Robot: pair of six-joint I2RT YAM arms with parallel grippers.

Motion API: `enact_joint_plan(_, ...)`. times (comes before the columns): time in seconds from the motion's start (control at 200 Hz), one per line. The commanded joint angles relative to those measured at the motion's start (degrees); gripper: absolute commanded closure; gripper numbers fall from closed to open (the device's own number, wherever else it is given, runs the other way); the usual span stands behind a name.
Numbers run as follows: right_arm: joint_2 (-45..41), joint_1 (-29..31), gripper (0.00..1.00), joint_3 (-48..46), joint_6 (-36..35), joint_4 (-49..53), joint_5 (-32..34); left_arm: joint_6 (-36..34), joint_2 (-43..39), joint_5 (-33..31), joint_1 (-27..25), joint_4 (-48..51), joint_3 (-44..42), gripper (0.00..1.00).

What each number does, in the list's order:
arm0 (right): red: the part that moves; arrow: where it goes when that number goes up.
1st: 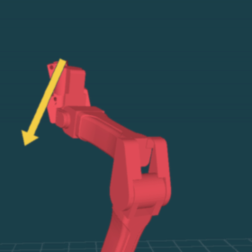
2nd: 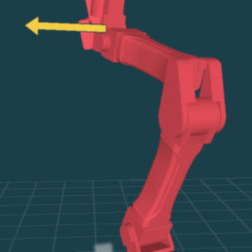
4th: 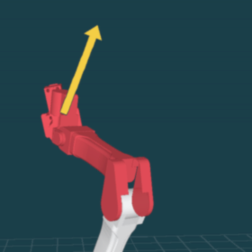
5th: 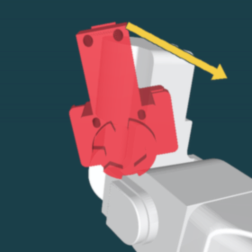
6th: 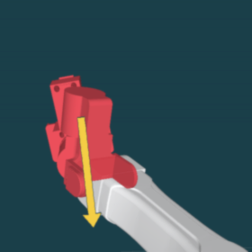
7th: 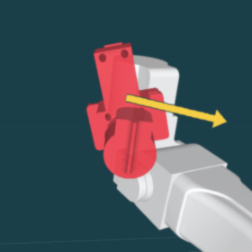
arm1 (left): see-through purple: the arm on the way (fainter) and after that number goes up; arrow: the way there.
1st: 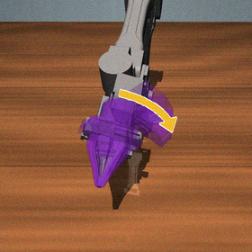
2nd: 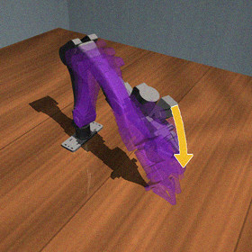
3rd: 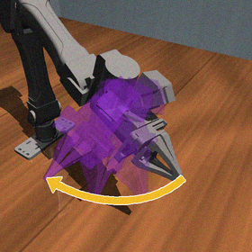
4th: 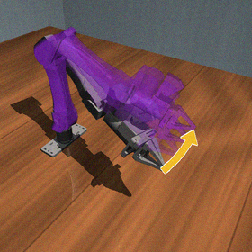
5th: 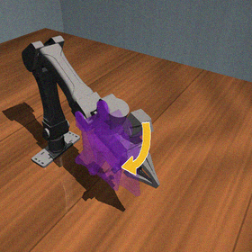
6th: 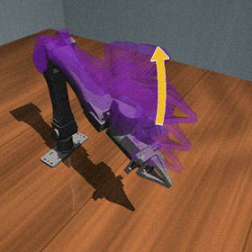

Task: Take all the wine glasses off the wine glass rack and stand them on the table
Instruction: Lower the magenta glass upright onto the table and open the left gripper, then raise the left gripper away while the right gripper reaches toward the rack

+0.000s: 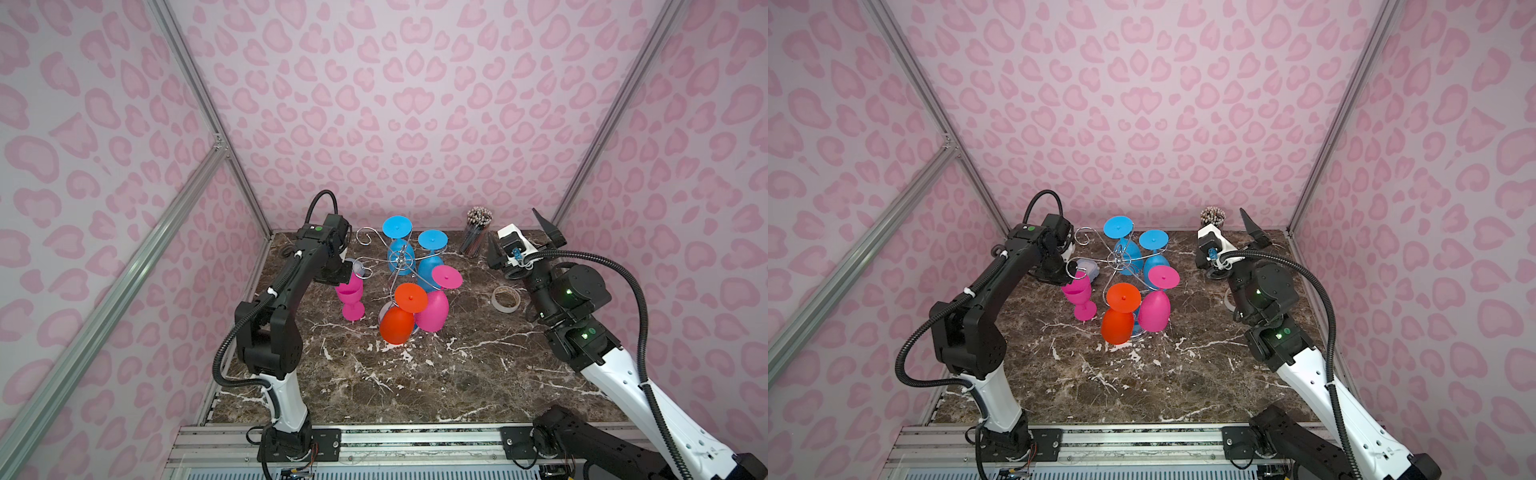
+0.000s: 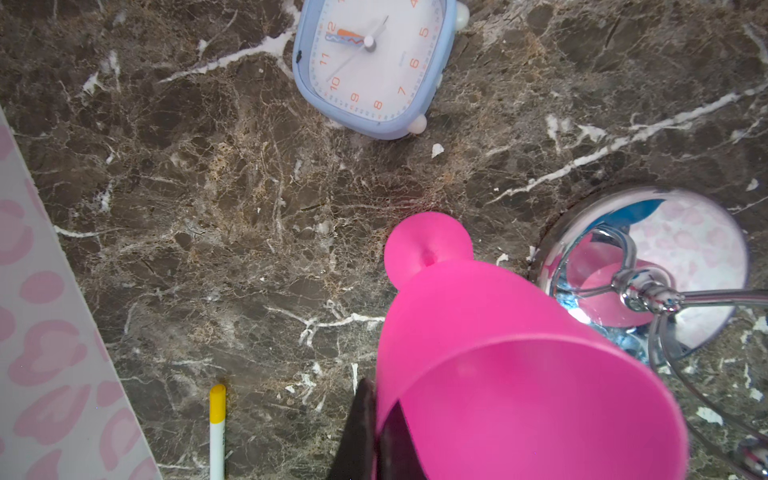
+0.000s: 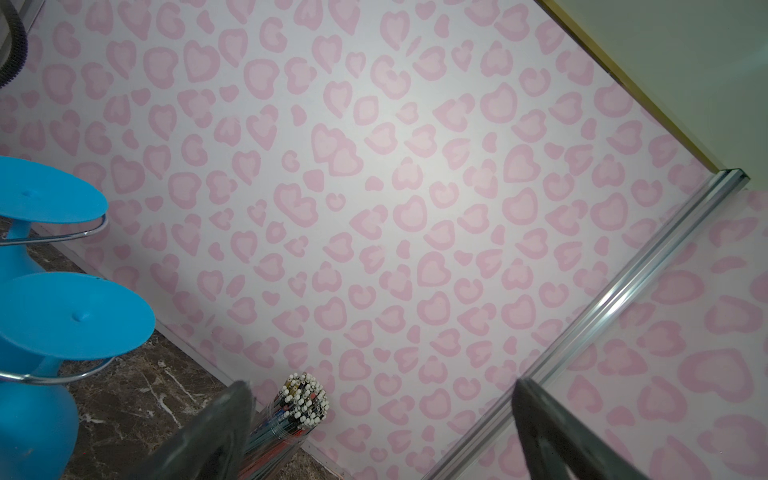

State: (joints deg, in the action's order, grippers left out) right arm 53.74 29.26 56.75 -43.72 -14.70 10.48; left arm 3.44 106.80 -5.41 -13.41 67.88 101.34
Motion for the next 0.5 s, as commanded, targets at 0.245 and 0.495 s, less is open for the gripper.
enact_joint_plan(0.245,-0.39,0.08,0.01,-0.72,0.65,0.02,0.15,0.05,-0.36,1.99,-0.06,1.30,1.10,0.71)
enact_joint_plan(0.495,0.29,-0.52,0.01,0.42,3.12,-0.27,0.51,2.67,-3.70,5.89,0.65,-1.09,3.28,0.53)
